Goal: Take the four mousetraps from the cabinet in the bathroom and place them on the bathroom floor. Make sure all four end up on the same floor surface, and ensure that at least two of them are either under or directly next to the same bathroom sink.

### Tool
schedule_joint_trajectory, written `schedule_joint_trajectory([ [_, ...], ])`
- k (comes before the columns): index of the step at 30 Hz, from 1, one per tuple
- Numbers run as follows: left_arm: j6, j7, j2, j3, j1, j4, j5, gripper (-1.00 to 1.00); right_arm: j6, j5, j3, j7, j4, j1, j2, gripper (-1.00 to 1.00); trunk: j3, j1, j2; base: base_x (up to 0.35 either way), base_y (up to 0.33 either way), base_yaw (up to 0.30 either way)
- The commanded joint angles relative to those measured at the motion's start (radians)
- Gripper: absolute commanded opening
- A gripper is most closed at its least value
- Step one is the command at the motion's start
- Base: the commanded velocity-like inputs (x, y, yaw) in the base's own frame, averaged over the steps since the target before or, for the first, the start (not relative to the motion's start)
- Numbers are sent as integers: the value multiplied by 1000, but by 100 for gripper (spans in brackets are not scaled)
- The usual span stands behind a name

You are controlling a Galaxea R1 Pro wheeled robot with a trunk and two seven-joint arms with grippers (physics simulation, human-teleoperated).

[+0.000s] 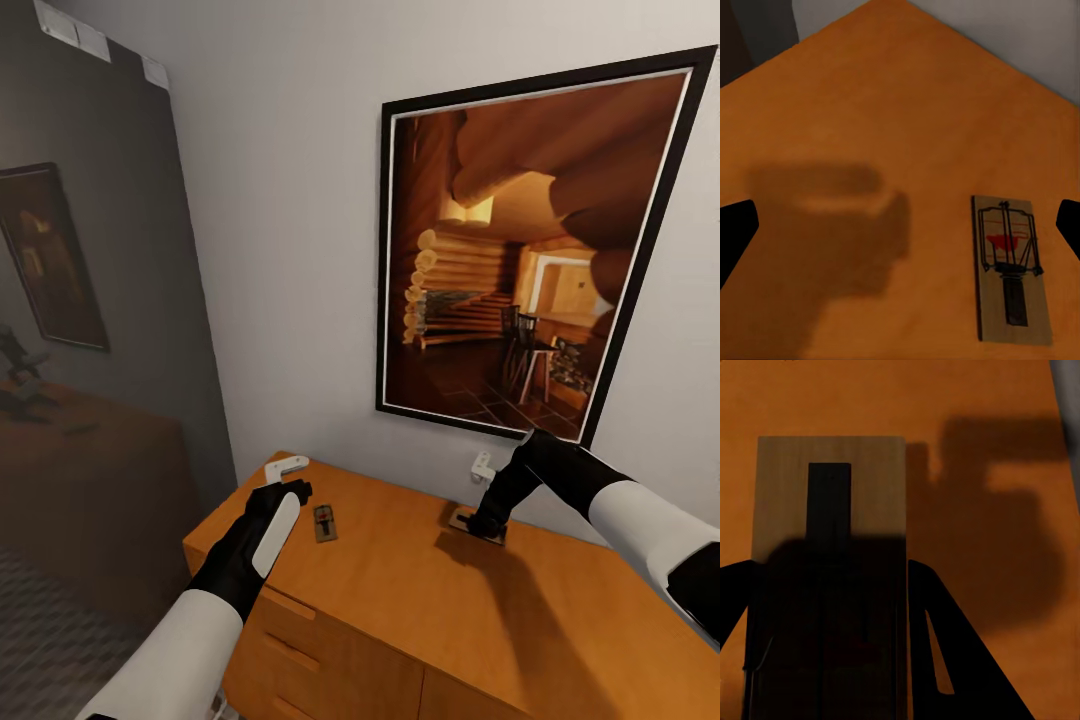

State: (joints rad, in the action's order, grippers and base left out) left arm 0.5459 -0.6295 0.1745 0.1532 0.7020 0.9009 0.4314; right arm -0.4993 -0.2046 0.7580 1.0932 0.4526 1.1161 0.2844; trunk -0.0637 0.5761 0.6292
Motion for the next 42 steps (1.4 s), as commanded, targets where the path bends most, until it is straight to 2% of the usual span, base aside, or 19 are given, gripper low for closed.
schedule_joint_trajectory([
  [1,2,-9,0,2,1,1,9,100,-11,-1,1,3,3,1,1,-100,-2,0,2,0,-2,0],
  [9,2,-9,0,2,1,1,9,100,-10,-1,-5,3,3,1,1,-100,-2,0,2,0,0,0],
  [17,2,-9,0,2,2,1,9,100,-10,-2,-91,2,3,1,1,-100,-2,0,2,0,0,0],
  [20,2,-9,0,2,1,1,9,100,-8,-2,-107,2,3,1,2,-100,-2,0,2,0,0,0],
  [42,2,-9,0,2,2,1,9,100,-5,-2,-117,2,3,1,1,-100,-2,0,2,0,0,0],
])
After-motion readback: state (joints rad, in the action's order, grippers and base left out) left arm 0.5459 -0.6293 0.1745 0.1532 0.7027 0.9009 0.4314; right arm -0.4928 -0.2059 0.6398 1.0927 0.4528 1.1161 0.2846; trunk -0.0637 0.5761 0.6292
